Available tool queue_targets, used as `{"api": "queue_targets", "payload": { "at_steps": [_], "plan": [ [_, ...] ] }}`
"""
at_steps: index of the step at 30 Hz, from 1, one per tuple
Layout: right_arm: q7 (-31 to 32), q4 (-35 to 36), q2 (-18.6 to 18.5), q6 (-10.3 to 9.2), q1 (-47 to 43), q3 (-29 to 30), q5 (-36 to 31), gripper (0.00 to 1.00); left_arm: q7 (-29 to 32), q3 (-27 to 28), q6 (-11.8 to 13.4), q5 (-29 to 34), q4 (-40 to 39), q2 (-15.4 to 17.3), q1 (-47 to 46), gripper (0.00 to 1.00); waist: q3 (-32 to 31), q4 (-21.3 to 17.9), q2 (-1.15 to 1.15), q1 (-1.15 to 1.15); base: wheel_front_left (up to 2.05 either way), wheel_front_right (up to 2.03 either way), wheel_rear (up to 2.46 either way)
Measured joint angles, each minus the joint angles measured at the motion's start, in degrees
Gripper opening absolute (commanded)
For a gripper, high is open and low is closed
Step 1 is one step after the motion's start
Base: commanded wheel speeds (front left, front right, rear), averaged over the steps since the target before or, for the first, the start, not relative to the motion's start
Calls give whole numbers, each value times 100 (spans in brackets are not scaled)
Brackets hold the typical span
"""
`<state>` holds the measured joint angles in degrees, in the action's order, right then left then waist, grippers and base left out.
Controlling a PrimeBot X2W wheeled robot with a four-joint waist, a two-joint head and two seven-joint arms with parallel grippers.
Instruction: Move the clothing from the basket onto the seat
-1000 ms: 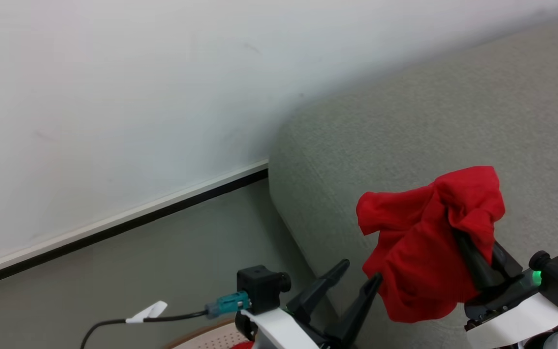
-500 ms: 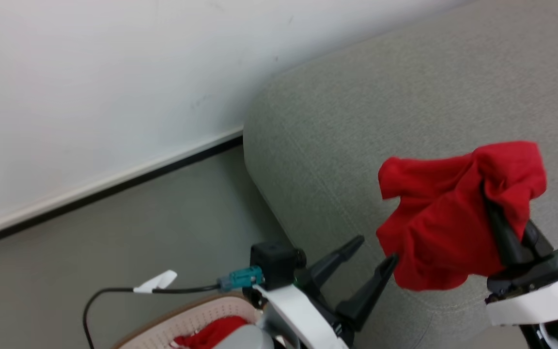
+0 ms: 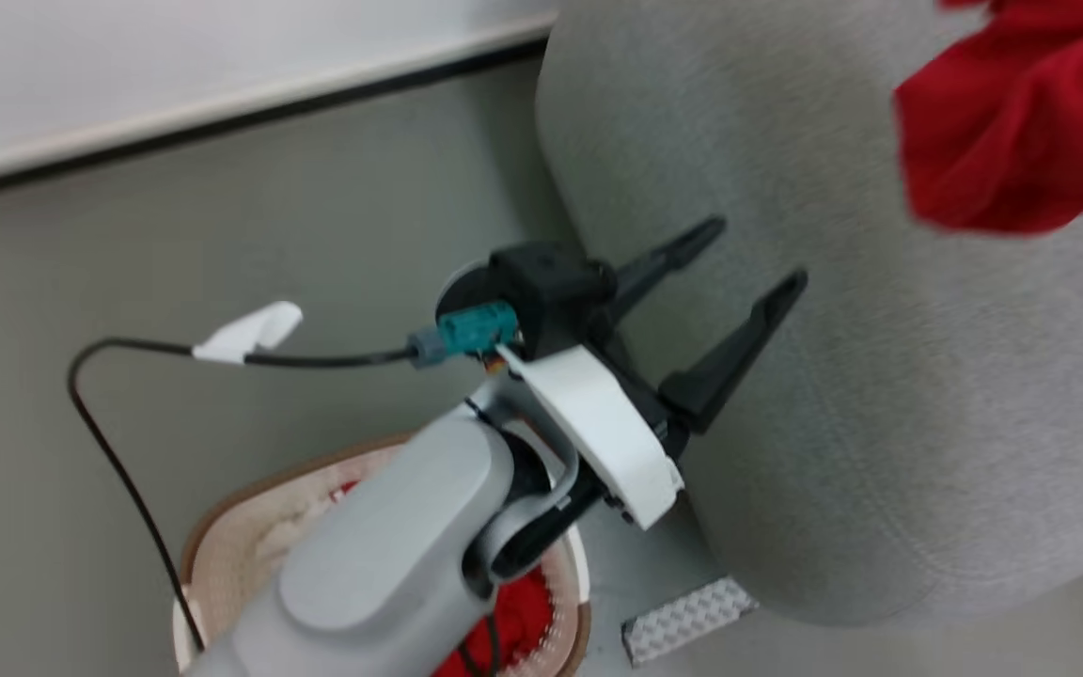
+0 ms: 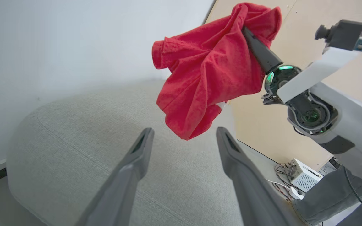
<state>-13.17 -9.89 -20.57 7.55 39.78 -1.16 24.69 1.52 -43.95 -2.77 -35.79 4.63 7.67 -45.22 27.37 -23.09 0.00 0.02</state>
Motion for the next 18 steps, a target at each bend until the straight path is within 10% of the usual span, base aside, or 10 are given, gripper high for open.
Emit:
{"api": "queue_targets", "payload": {
  "at_steps": [18],
  "plan": [
    [332, -3185, -700, 1, 2717, 1316, -1018, 0, -62, 141, 14, 178, -76, 8, -657, 100, 1674, 1201, 0, 0, 0, 0, 0]
  ]
}}
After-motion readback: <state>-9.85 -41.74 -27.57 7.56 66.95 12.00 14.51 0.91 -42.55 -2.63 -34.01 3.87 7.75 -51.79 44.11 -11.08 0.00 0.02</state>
